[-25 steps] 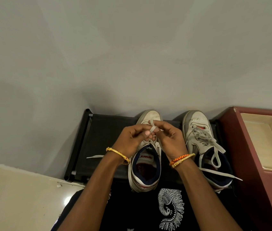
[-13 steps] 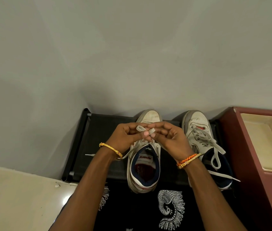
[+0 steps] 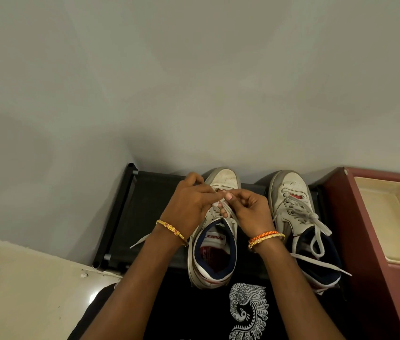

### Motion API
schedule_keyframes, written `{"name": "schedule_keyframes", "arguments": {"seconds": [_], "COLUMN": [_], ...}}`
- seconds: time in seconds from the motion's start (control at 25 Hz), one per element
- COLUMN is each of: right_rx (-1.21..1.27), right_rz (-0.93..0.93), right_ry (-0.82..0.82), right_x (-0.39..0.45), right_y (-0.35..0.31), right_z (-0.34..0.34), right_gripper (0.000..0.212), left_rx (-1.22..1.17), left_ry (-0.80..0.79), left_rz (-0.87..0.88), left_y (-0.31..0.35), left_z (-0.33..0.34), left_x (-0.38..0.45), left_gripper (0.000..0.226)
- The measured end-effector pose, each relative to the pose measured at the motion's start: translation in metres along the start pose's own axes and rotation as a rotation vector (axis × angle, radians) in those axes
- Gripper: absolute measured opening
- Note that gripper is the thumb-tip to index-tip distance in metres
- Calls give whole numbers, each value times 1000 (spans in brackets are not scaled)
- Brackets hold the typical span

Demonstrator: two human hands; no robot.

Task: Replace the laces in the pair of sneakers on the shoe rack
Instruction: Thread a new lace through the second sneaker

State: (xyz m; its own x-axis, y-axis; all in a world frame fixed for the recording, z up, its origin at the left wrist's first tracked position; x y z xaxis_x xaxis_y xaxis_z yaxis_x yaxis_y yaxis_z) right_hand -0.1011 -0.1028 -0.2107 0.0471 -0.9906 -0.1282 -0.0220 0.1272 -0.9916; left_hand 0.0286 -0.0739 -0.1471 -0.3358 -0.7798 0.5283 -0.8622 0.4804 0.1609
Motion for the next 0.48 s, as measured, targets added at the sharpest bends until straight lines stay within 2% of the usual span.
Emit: {"name": "schedule_keyframes", "arguments": {"seconds": [0.12,0.2,0.28,0.36,0.48], "right_rx": [32,98,59,-88,-183], "right_rz": [80,130,85,-34,-135], "right_ry": [31,33,65,94,-7], "right_x": [-1,-3,-4,-8,-23], "right_y": [2,3,-2,-16,-33], "right_z": [0,1,-3,-9,-4], "right_gripper": [11,9,10,9,36], "left_rx": [178,219,209,47,-420], "left_ry": [4,-57,-123,-218,-529], "left_rz": [78,35,-70,-294,-665], "left_y": [9,11,9,-4,-18], "left_z": [-2,1,2,6,29], "left_x": [-1,-5,-8,-13,-29], "left_gripper": [24,24,19,13,25]}}
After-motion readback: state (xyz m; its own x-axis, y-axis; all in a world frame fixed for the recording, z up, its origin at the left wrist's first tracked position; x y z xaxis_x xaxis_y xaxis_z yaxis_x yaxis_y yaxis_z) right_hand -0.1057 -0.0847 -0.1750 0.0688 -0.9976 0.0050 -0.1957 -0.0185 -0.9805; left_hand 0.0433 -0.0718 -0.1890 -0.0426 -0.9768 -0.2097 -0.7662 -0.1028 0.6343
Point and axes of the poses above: each hand's wrist, its own x-axis towards the middle knuckle, its own z-axis out of the palm, y = z × x, the point moved 7 cm from there along x, towards the middle knuckle, and after that the axes turned 9 degrees about x, right-handed, at the moved point
